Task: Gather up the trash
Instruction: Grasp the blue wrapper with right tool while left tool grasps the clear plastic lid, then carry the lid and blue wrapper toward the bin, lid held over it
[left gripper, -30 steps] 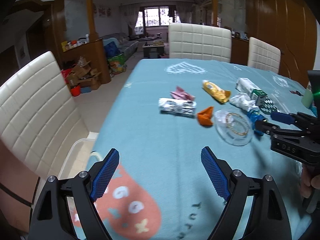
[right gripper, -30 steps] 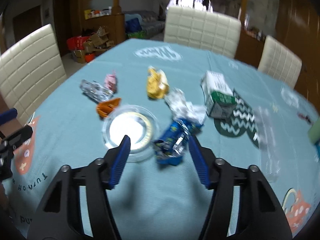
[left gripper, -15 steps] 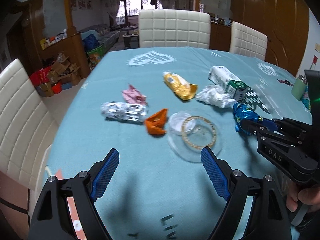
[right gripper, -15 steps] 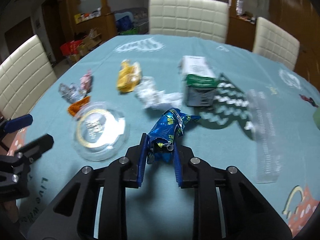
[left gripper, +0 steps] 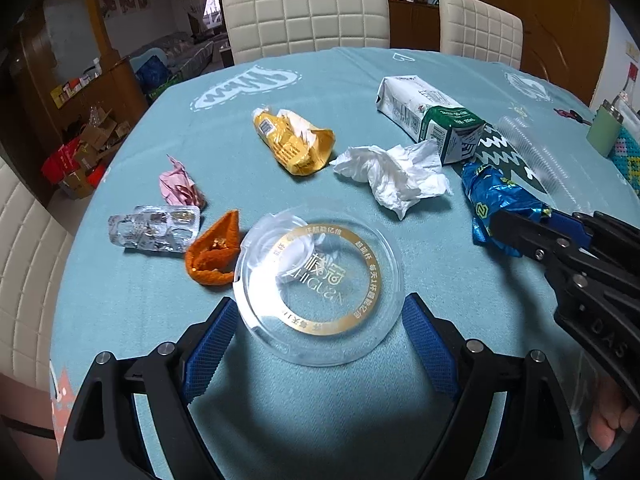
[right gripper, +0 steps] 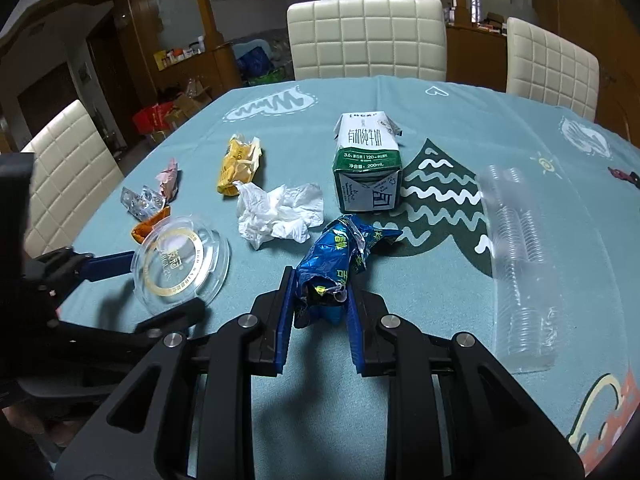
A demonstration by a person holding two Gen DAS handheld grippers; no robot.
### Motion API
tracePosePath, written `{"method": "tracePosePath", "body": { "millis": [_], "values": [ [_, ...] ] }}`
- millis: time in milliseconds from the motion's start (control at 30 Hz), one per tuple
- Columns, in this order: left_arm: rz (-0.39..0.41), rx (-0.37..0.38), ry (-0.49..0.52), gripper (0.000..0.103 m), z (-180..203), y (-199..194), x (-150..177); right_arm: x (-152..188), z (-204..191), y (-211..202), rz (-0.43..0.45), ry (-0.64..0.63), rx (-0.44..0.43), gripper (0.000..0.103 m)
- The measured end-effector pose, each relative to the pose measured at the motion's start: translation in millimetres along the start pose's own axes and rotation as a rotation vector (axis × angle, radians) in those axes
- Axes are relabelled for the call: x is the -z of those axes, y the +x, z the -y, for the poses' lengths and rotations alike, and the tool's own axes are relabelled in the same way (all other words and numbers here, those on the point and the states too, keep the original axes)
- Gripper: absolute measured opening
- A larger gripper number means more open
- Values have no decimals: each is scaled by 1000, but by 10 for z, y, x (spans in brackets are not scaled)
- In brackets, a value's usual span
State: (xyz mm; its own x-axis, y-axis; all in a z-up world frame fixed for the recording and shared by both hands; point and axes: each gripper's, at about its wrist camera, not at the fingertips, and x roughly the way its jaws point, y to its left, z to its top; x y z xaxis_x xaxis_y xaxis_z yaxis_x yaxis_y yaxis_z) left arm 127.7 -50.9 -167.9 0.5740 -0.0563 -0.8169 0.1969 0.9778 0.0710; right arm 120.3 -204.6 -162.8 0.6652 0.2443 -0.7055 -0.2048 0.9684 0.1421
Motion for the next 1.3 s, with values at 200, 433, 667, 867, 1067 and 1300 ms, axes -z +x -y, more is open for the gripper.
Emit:
{"method": "tracePosePath", "body": {
  "millis": [200, 433, 667, 867, 1067, 1300],
  "values": [
    [3, -2, 1, 84, 3, 27, -40, 23, -15, 5, -7, -3, -16, 25],
    [10, 7, -3, 85, 16, 66, -77, 27, -11, 14, -14, 5, -18, 25],
    [41, 13, 1, 81, 15, -11, -52, 24, -23, 13, -12, 2, -12, 25],
    [81, 16, 5, 80, -16, -194, -1, 43, -85, 5, -10, -12, -5, 25],
    [115, 7, -12, 80, -140, -374, 72, 79, -217, -24, -8, -41, -6, 25],
    [152, 7, -54, 80, -351, -575, 195, 58, -406, -151, 12, -71, -10, 25]
  ]
}}
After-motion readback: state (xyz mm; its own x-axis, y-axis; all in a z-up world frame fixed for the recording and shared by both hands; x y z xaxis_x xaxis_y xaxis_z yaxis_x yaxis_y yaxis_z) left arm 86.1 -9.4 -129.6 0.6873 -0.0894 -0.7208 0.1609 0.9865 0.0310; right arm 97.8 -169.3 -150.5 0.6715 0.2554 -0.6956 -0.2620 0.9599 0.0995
